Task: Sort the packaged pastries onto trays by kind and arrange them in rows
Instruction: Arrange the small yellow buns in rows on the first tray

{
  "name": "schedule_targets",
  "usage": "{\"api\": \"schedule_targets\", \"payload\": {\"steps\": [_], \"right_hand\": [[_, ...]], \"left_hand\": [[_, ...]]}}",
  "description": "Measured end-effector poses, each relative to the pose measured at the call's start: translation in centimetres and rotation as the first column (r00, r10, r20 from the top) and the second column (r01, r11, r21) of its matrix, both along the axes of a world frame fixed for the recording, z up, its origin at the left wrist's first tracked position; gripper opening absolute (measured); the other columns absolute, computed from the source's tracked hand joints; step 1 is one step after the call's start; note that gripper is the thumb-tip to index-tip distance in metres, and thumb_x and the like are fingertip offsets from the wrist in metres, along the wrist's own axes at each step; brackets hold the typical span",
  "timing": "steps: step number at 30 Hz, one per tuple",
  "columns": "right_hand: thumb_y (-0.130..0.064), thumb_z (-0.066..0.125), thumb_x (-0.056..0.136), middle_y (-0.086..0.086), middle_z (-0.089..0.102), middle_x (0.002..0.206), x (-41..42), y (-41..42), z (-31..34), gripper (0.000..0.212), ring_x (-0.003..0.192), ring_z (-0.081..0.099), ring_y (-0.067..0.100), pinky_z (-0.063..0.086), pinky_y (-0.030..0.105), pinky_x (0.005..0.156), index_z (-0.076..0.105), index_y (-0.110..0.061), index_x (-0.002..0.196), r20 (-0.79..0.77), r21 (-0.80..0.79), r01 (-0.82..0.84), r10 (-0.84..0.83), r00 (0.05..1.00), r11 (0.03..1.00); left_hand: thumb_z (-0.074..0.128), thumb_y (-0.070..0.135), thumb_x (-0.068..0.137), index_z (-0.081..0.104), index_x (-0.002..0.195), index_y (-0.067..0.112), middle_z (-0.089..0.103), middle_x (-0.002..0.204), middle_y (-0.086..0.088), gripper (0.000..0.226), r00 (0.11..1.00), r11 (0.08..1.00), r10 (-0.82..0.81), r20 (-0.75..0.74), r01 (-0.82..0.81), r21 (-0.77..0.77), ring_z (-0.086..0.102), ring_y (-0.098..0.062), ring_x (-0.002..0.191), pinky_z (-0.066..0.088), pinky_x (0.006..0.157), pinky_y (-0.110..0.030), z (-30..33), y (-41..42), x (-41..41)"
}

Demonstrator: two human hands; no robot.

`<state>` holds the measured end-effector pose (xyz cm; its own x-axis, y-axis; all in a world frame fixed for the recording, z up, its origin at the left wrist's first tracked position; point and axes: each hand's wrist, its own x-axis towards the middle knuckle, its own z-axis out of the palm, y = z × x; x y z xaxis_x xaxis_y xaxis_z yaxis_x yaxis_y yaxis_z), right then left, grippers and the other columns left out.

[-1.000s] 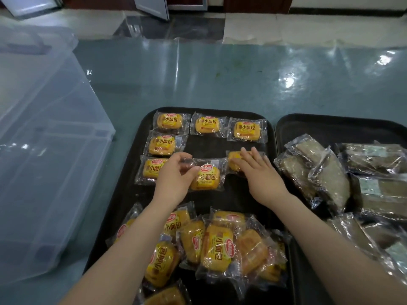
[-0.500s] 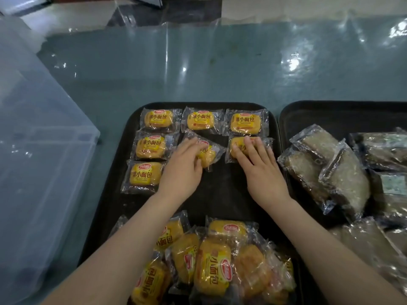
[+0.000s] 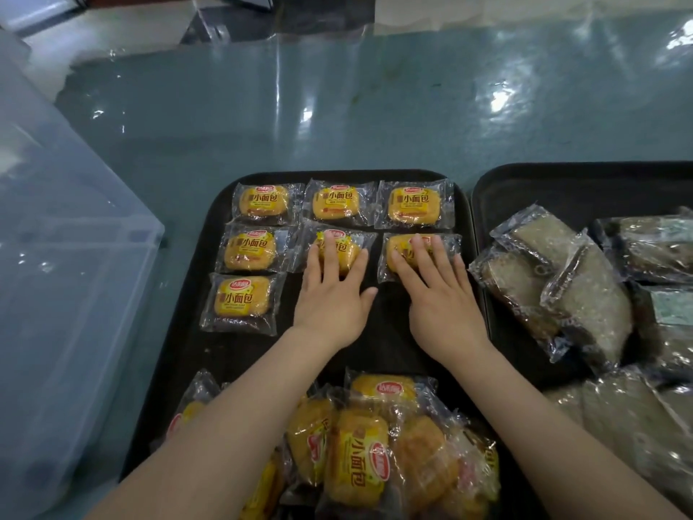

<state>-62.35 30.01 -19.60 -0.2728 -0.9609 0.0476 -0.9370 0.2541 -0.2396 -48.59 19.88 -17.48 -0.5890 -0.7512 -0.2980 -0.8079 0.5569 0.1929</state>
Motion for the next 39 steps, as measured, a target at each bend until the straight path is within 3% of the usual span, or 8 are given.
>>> {"api": "schedule_targets", "payload": {"steps": [6,10,16,23,27,31,36,39], "right_hand": [[-0.003,0.061,0.082,0.013,0.035,0.152,0.3,0.4,0.6,0.063,0.144,0.019,0.028,0.018,0.044,0.112,0.044,-0.011,0.142,0.01,-0.159,0.074,-0.073,0.997,0.984],[-0.005,0.067,0.076,0.016,0.053,0.136,0.3,0.7,0.4,0.057,0.123,0.048,0.037,0.044,0.049,0.095,0.057,-0.01,0.132,-0.064,-0.178,0.082,-0.095,0.993,0.981],[-0.01,0.06,0.085,0.009,0.038,0.151,0.4,0.3,0.4,0.061,0.138,0.033,0.031,0.031,0.047,0.108,0.044,-0.017,0.143,-0.046,-0.071,0.075,-0.078,0.996,0.995],[-0.016,0.06,0.09,0.003,0.043,0.146,1.2,2.0,2.0,0.042,0.138,0.03,0.024,0.025,0.04,0.114,0.057,-0.019,0.132,0.18,-0.116,0.048,-0.027,0.983,0.992],[-0.037,0.064,0.089,-0.008,0.041,0.147,2.4,3.9,3.4,0.043,0.139,0.027,0.016,0.02,0.033,0.113,0.055,-0.032,0.131,0.388,0.124,-0.057,0.004,0.922,0.991],[-0.051,0.068,0.081,-0.008,0.019,0.158,3.1,5.8,4.9,0.067,0.146,0.006,0.015,0.007,0.034,0.115,0.041,-0.038,0.142,0.465,0.373,-0.239,0.042,0.884,0.897],[-0.047,0.074,0.076,-0.006,0.004,0.161,5.8,7.6,5.6,0.083,0.147,-0.005,0.021,0.004,0.04,0.117,0.03,-0.043,0.146,0.365,0.484,-0.271,0.089,0.927,0.832],[-0.053,0.072,0.075,-0.005,0.005,0.161,6.7,8.5,5.6,0.078,0.147,-0.006,0.022,0.003,0.04,0.116,0.033,-0.047,0.143,0.401,0.476,-0.277,0.074,0.913,0.835]], "left_hand": [[0.03,0.048,0.097,-0.004,0.149,0.032,-0.032,0.152,-0.004,0.064,0.979,0.993,0.099,-0.18,-0.085,0.082,-0.032,-0.023,0.136,0.007,0.114,-0.046,0.4,0.2,-1.0],[0.031,0.047,0.098,-0.004,0.148,0.039,-0.034,0.151,0.0,0.062,0.976,0.991,0.098,-0.195,-0.079,0.105,-0.034,-0.021,0.134,0.006,0.113,-0.046,0.0,1.1,0.7],[0.035,0.045,0.098,0.007,0.147,0.043,-0.027,0.154,0.005,0.057,0.961,0.987,0.102,-0.255,-0.067,0.143,-0.018,-0.015,0.141,0.013,0.113,-0.041,1.0,1.0,1.8],[0.042,0.036,0.098,0.027,0.146,0.034,0.015,0.157,0.008,0.05,0.917,0.97,0.169,-0.361,-0.09,0.226,0.014,-0.01,0.143,0.022,0.111,-0.033,4.4,2.7,6.8],[0.047,0.03,0.097,0.033,0.144,0.033,0.029,0.153,0.006,0.049,0.879,0.939,0.265,-0.395,-0.141,0.314,0.028,-0.01,0.138,0.026,0.108,-0.028,5.2,4.6,10.6],[0.052,0.033,0.093,0.038,0.141,0.031,0.042,0.145,0.005,0.05,0.905,0.9,0.316,-0.287,-0.189,0.394,0.047,-0.015,0.124,0.04,0.102,-0.032,5.2,6.5,13.6],[0.055,0.056,0.084,0.059,0.115,0.035,0.029,0.153,-0.003,0.038,0.976,0.916,0.129,-0.175,-0.05,0.398,0.014,-0.015,0.144,0.021,0.111,-0.035,5.2,8.2,15.2],[0.068,0.049,0.078,0.059,0.099,0.034,0.032,0.152,-0.004,0.028,0.988,0.926,0.075,-0.135,-0.019,0.377,0.013,-0.014,0.144,0.022,0.11,-0.034,5.2,9.1,15.8]]}}
